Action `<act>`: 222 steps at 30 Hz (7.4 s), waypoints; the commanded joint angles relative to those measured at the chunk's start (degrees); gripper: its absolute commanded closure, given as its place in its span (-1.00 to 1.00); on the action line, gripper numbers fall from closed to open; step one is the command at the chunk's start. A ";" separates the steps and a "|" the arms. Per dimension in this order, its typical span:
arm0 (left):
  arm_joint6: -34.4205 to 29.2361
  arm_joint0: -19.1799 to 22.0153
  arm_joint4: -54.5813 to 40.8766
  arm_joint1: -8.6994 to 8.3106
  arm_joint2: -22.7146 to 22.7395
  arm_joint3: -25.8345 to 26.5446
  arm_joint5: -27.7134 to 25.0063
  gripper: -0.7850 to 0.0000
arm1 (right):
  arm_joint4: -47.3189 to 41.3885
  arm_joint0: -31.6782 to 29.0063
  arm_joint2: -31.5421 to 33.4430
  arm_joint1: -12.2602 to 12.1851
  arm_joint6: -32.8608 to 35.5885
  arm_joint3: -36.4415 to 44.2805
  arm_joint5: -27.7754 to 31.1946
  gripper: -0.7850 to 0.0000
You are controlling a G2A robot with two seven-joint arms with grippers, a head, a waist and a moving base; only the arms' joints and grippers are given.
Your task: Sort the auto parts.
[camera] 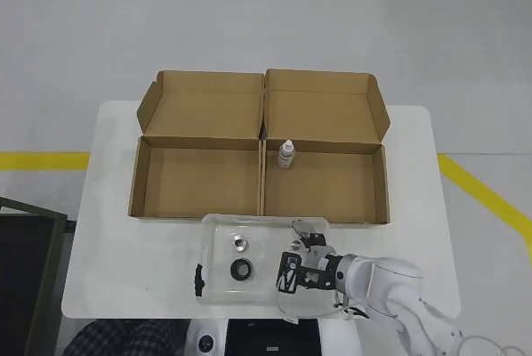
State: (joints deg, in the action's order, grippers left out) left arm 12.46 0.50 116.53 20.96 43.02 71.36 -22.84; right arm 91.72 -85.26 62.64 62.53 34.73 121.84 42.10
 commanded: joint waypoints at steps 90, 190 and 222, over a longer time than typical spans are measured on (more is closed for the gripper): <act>0.00 0.00 0.00 0.00 0.00 0.00 0.00 -1.00 | -32.07 -1.85 8.76 -0.29 -33.16 -4.36 -4.95 1.00; 0.00 0.00 0.00 0.00 0.00 0.00 0.00 -1.00 | -17.06 33.29 -8.66 4.08 0.97 -28.20 -4.44 -0.07; 0.00 0.00 0.00 0.00 0.00 0.00 0.00 -1.00 | -17.86 15.64 -9.05 1.94 -7.51 -8.66 -1.11 0.03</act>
State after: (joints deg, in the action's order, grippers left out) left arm 12.46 0.50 116.53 20.96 43.02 71.36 -22.84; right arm 73.36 -69.69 53.97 64.42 27.44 113.59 41.18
